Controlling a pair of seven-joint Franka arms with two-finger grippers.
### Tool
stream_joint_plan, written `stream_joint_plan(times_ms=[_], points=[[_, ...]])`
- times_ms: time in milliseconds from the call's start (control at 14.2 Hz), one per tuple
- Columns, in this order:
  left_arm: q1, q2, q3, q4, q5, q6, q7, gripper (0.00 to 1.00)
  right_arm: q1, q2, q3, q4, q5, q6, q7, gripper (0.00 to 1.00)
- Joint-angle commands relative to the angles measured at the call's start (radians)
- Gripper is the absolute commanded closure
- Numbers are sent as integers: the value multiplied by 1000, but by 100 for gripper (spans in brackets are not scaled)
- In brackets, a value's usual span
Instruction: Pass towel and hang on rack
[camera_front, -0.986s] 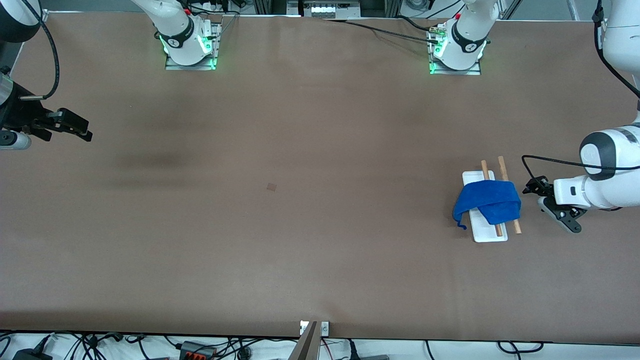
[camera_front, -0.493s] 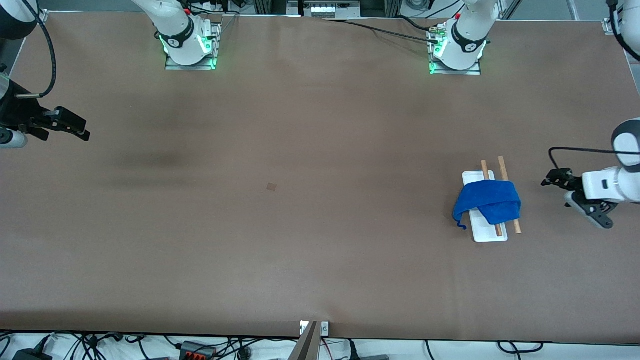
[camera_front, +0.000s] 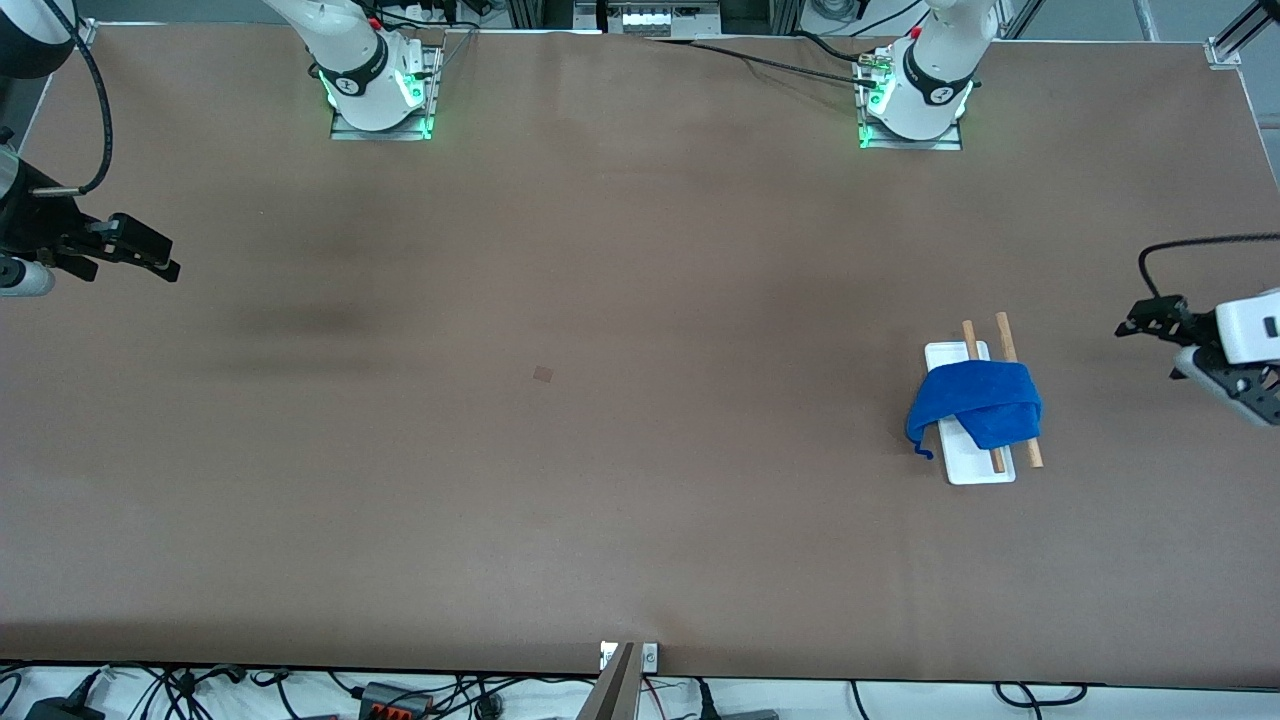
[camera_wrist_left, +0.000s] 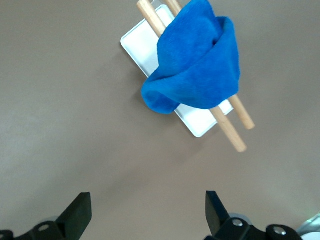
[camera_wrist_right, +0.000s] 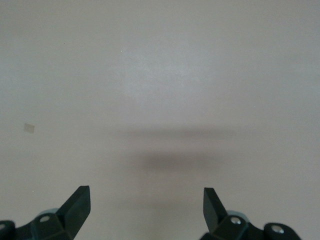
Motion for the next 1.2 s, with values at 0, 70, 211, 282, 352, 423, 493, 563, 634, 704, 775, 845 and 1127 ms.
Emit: stream_joint_plan(times_ms=[0, 70, 211, 282, 352, 423, 493, 563, 634, 704, 775, 845, 1127], points=[[2, -31, -5, 53, -15, -82, -42, 0, -21, -15, 23, 7, -12, -21, -6, 0], [2, -31, -7, 78, -16, -130, -77, 0, -21, -15, 22, 8, -12, -30, -6, 0], [-5, -37, -39, 115, -16, -219, -201, 0, -22, -18, 22, 7, -13, -39, -4, 0], [-4, -39, -67, 139, -16, -262, -262, 0, -22, -18, 22, 7, -13, -56, -1, 0], [-5, -43, -96, 156, -15, -290, -331, 0, -22, -20, 22, 7, -13, -61, -1, 0], [-5, -45, -125, 161, -15, -297, -398, 0, -21, -20, 22, 7, -13, -62, -1, 0], [-5, -51, -145, 165, -15, -309, -448, 0, -21, -20, 22, 7, -13, -64, -3, 0], [-5, -57, -156, 171, -15, -327, -497, 0, -22, -20, 22, 7, -13, -62, -3, 0], [-7, -60, -169, 172, -15, -344, -544, 0, -22, -20, 22, 7, -13, -61, -3, 0], [-7, -66, -188, 173, -15, -358, -587, 0, -21, -20, 22, 7, -15, -59, -3, 0], [-7, -80, -199, 172, -13, -361, -623, 0, -21, -20, 22, 7, -15, -55, -3, 0], [-7, -82, -211, 172, -11, -361, -644, 0, -21, -20, 22, 7, -15, -55, -3, 0], [-15, -125, -225, 156, -2, -352, -704, 0, -21, -20, 24, 5, -13, -53, -3, 0]])
